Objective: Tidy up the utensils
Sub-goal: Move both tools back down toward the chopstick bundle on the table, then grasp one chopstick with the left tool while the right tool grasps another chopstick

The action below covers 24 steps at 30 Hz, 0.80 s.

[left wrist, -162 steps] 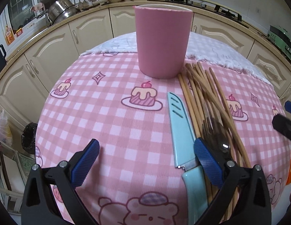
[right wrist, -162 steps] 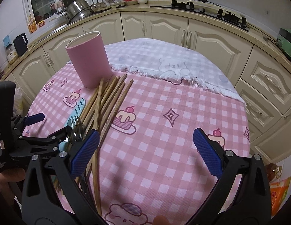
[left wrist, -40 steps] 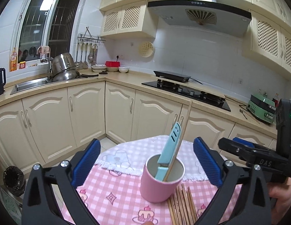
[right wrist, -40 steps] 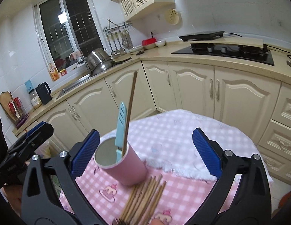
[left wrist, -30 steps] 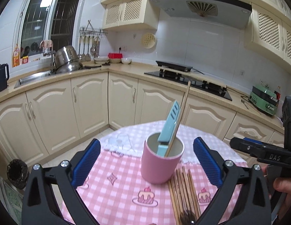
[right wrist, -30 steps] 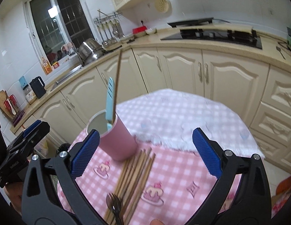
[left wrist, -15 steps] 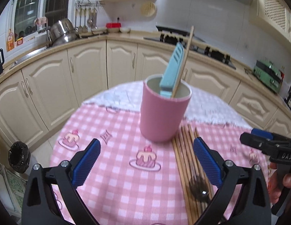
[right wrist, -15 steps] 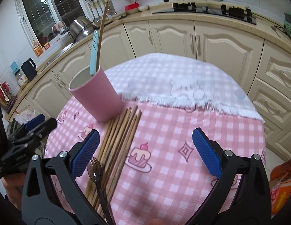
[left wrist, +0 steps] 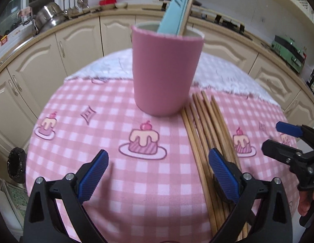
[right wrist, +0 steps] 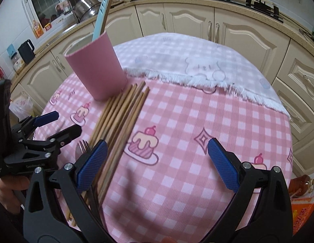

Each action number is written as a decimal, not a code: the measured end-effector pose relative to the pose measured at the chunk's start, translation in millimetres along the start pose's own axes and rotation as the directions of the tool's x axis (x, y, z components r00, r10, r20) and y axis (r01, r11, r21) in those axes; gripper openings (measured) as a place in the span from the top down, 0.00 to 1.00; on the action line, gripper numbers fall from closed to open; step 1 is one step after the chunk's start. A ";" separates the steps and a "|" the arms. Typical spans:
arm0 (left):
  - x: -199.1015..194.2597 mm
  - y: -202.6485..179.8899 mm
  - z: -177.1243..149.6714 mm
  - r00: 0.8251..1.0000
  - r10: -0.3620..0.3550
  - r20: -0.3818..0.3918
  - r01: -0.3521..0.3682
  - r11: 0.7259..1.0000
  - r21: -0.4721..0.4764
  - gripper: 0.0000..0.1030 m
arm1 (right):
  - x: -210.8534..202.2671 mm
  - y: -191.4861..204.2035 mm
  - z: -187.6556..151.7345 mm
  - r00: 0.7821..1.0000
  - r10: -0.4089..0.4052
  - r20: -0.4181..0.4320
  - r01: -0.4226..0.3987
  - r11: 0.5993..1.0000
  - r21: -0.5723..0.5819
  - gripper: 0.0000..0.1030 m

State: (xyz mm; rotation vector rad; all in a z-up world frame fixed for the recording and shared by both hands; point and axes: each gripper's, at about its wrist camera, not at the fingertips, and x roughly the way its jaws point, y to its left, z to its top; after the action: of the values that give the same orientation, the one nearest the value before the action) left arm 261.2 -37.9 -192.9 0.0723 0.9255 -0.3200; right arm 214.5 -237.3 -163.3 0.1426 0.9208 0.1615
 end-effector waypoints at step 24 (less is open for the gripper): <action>13.6 -7.2 -7.7 0.997 0.065 -0.044 -0.064 0.997 0.032 0.06 | 26.3 26.8 -13.7 0.991 -0.122 -0.061 0.113 0.985 -0.130 0.06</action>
State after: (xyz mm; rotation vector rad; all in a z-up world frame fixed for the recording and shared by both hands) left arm 260.6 -46.5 -207.9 0.1376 0.9606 -0.2734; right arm 217.1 -205.1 -186.8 -0.0354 0.9824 0.1152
